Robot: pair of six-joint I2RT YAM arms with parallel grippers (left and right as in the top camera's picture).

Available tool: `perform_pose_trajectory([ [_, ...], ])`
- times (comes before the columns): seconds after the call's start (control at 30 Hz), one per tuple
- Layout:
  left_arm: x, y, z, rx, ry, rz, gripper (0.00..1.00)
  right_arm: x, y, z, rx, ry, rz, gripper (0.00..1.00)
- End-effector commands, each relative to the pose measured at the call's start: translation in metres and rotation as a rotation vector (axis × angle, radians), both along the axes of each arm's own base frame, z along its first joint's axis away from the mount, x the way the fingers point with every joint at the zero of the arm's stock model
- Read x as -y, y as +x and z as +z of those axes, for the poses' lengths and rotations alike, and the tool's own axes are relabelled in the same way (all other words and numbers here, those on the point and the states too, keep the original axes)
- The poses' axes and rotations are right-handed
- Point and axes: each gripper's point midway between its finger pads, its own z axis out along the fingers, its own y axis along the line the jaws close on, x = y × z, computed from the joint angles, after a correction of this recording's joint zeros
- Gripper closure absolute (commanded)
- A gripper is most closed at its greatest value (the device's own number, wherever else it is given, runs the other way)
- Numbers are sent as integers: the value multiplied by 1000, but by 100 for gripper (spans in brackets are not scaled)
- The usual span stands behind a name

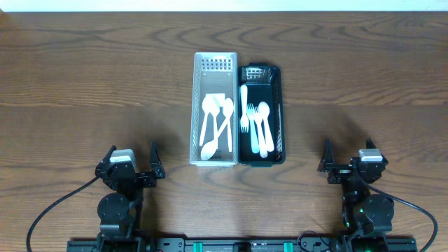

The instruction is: Pack container

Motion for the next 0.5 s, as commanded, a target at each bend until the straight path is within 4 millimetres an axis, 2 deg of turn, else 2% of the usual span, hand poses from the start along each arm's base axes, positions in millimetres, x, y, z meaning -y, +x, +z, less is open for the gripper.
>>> perform_pose_trajectory([
  [0.0, 0, 1, -15, -28, 17, -3, 2, 3, 0, -1, -2, -12, -14, 1],
  [0.07, 0, 2, -10, -2, 16, -3, 2, 3, 0, -1, -2, -12, -14, 1],
  [0.17, 0, 7, 8, 101, -39, 3, 2, 3, 0, -1, -2, -12, -14, 1],
  [0.27, 0, 5, -13, 19, -51, 7, 2, 3, 0, -1, -2, -12, -14, 1],
  [0.47, 0, 5, -13, 18, -52, 9, 2, 3, 0, -1, -2, -12, -14, 1],
])
